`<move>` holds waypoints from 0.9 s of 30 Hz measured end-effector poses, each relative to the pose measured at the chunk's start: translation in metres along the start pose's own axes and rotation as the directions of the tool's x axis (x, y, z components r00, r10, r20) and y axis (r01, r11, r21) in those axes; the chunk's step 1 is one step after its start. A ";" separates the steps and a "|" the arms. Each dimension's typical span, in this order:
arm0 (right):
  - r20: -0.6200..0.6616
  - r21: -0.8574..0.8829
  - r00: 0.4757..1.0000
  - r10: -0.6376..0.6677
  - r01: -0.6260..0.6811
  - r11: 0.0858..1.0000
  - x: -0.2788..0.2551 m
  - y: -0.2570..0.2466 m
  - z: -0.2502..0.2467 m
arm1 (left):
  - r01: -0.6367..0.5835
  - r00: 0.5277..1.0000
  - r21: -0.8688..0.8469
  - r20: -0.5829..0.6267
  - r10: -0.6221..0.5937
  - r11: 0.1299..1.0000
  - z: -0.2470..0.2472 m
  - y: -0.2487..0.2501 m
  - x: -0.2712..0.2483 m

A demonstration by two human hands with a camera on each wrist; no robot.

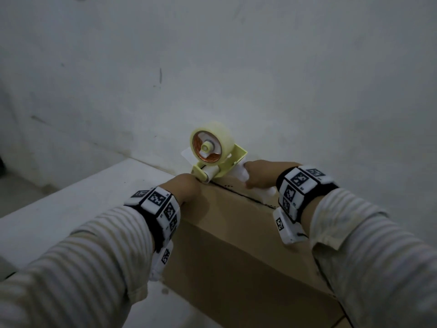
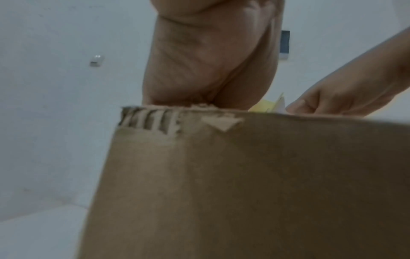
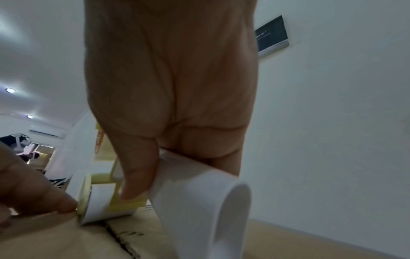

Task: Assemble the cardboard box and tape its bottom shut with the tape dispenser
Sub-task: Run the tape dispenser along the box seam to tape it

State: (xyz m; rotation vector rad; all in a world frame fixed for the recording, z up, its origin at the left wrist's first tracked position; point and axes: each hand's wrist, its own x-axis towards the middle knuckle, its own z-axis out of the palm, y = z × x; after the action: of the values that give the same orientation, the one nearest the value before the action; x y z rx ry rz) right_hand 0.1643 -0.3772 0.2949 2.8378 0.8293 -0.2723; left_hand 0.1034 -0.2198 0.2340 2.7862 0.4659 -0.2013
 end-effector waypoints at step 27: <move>0.059 0.012 0.996 -0.067 0.066 0.998 -0.041 0.072 0.011 | 0.129 0.992 -0.066 0.013 -0.129 0.989 0.007 -0.012 0.016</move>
State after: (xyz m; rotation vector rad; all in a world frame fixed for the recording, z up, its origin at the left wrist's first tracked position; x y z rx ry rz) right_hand 0.1683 -0.4609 0.3011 2.8005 0.9135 -0.3685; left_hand 0.1134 -0.2064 0.2216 2.6908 0.6392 -0.2229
